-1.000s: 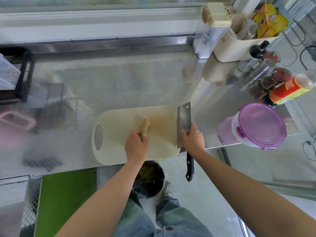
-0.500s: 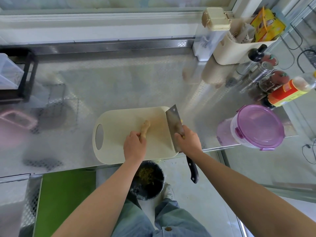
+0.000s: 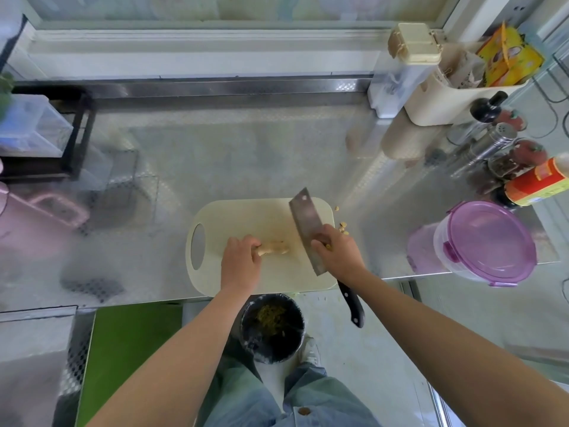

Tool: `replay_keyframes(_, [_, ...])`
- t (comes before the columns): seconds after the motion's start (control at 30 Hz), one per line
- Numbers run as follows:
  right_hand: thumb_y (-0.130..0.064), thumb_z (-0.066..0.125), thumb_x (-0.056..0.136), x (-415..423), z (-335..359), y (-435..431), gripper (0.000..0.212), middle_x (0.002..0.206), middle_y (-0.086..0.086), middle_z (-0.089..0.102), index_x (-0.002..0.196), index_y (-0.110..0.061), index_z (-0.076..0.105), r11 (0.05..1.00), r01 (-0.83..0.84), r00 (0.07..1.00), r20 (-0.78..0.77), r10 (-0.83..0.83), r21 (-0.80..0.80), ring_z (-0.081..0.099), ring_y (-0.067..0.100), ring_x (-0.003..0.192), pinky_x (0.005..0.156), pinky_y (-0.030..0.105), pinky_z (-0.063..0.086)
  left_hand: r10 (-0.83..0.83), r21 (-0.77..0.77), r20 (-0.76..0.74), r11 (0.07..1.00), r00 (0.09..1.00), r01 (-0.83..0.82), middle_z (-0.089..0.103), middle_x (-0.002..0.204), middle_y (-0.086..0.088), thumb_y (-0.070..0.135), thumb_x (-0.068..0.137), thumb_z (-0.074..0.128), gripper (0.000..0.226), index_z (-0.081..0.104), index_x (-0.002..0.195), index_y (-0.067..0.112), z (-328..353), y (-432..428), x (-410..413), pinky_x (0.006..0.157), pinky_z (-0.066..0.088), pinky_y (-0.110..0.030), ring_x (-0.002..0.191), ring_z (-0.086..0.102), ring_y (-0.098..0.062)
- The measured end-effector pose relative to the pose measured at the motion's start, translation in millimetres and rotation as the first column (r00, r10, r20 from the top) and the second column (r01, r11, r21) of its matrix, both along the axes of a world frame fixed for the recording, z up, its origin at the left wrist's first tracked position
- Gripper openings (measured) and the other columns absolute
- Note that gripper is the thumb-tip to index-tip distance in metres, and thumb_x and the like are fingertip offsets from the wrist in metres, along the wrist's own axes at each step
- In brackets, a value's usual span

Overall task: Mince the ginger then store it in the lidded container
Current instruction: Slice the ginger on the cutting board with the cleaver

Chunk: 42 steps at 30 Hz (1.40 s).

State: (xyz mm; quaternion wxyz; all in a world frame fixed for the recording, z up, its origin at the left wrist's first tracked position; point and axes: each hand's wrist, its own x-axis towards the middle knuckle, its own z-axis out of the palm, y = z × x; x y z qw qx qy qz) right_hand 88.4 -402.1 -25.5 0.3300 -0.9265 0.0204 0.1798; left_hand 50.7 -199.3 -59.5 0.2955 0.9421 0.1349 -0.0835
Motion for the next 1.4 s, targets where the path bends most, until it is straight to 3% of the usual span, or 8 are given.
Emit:
replay_keyframes(0.13, [-0.020, 0.055, 0.090, 0.5, 1.4, 8.8, 0.037, 0.060, -0.004, 0.041, 0.064, -0.027, 0.030, 0.992, -0.127, 0.992, -0.015, 0.127, -0.003, 0.042, 0.021, 0.060, 0.053, 0.030, 0.032, 0.039, -0.012, 0.048, 0.999, 0.998, -0.039, 0.047, 0.106, -0.007, 0.003, 0.089, 0.057, 0.025, 0.062, 0.109, 0.016, 2.4, 3.3, 2.1, 0.076, 0.038, -0.021, 0.087, 0.048, -0.017])
replay_keyframes(0.37, [-0.021, 0.052, 0.090, -8.6, -7.1, 11.5, 0.018, 0.068, 0.002, 0.051, 0.076, -0.017, 0.041, 0.970, -0.241, 0.965, -0.118, 0.236, -0.027, 0.049, 0.022, 0.064, 0.056, 0.029, 0.036, 0.367, -0.157, -0.209, 0.902, 0.907, -0.402, 0.060, 0.091, -0.001, 0.040, 0.084, 0.067, 0.041, 0.042, 0.102, 0.012, 10.5, -5.9, 5.5, 0.071, 0.044, -0.032, 0.080, 0.057, -0.023])
replay_keyframes(0.57, [-0.017, 0.051, 0.087, -10.0, -6.1, 8.4, 0.014, 0.064, 0.005, 0.048, 0.079, -0.008, 0.045, 0.966, -0.257, 0.955, -0.146, 0.257, 0.019, 0.041, 0.018, 0.057, 0.053, 0.026, 0.032, 0.408, -0.318, -0.281, 0.815, 0.869, -0.485, 0.063, 0.093, -0.006, 0.034, 0.075, 0.078, 0.053, 0.032, 0.100, 0.023, 5.3, -18.9, 11.8, 0.078, 0.056, -0.048, 0.078, 0.068, -0.032])
replay_keyframes(0.77, [-0.020, 0.051, 0.086, -3.7, 6.0, 17.6, 0.028, 0.061, 0.000, 0.048, 0.067, -0.029, 0.032, 0.976, -0.215, 0.975, -0.062, 0.212, -0.042, 0.046, 0.022, 0.056, 0.052, 0.035, 0.039, 0.406, -0.375, -0.255, 0.795, 0.877, -0.477, 0.060, 0.095, -0.003, 0.023, 0.084, 0.073, 0.045, 0.037, 0.110, 0.018, 10.8, -24.4, 13.6, 0.059, 0.057, -0.030, 0.058, 0.067, -0.025])
replay_keyframes(0.9, [-0.016, 0.047, 0.088, -4.3, 9.9, 21.2, 0.018, 0.061, 0.000, 0.045, 0.075, -0.021, 0.036, 0.975, -0.214, 0.975, -0.080, 0.209, -0.061, 0.041, 0.018, 0.053, 0.049, 0.029, 0.034, 0.362, -0.388, -0.209, 0.822, 0.908, -0.417, 0.060, 0.098, -0.004, 0.022, 0.089, 0.066, 0.037, 0.037, 0.111, 0.023, 15.6, -23.3, 10.1, 0.051, 0.052, -0.025, 0.062, 0.065, -0.024])
replay_keyframes(1.0, [-0.016, 0.044, 0.091, -6.4, 9.3, 21.0, 0.018, 0.058, -0.002, 0.044, 0.075, -0.020, 0.036, 0.969, -0.233, 0.971, -0.075, 0.227, -0.087, 0.039, 0.012, 0.048, 0.047, 0.023, 0.030, 0.242, -0.132, -0.075, 0.959, 0.967, -0.250, 0.055, 0.099, -0.004, 0.023, 0.090, 0.059, 0.027, 0.043, 0.112, 0.025, 14.8, -15.0, 4.4, 0.063, 0.044, -0.031, 0.078, 0.055, -0.021])
replay_keyframes(1.23, [-0.018, 0.040, 0.096, -10.7, 4.0, 23.4, 0.003, 0.060, -0.006, 0.049, 0.094, -0.018, 0.041, 0.969, -0.229, 0.972, -0.078, 0.222, -0.092, 0.047, 0.009, 0.051, 0.049, 0.023, 0.035, -0.475, 0.238, 0.141, 0.868, 0.869, 0.436, 0.058, 0.128, 0.000, 0.005, 0.067, 0.076, 0.044, 0.064, 0.107, 0.021, 4.5, 2.2, -0.1, 0.102, 0.038, -0.040, 0.126, 0.048, -0.025])
replay_keyframes(1.4, [-0.022, 0.044, 0.092, -12.2, 6.3, 26.9, 0.017, 0.075, 0.005, 0.059, 0.106, -0.013, 0.043, 0.966, -0.237, 0.959, -0.182, 0.216, -0.105, 0.058, 0.027, 0.071, 0.069, 0.043, 0.052, -0.505, 0.335, 0.153, 0.835, 0.849, 0.436, 0.065, 0.093, -0.001, 0.010, 0.064, 0.082, 0.039, 0.066, 0.097, 0.021, 8.9, 1.2, 4.3, 0.087, 0.047, -0.040, 0.094, 0.061, -0.026])
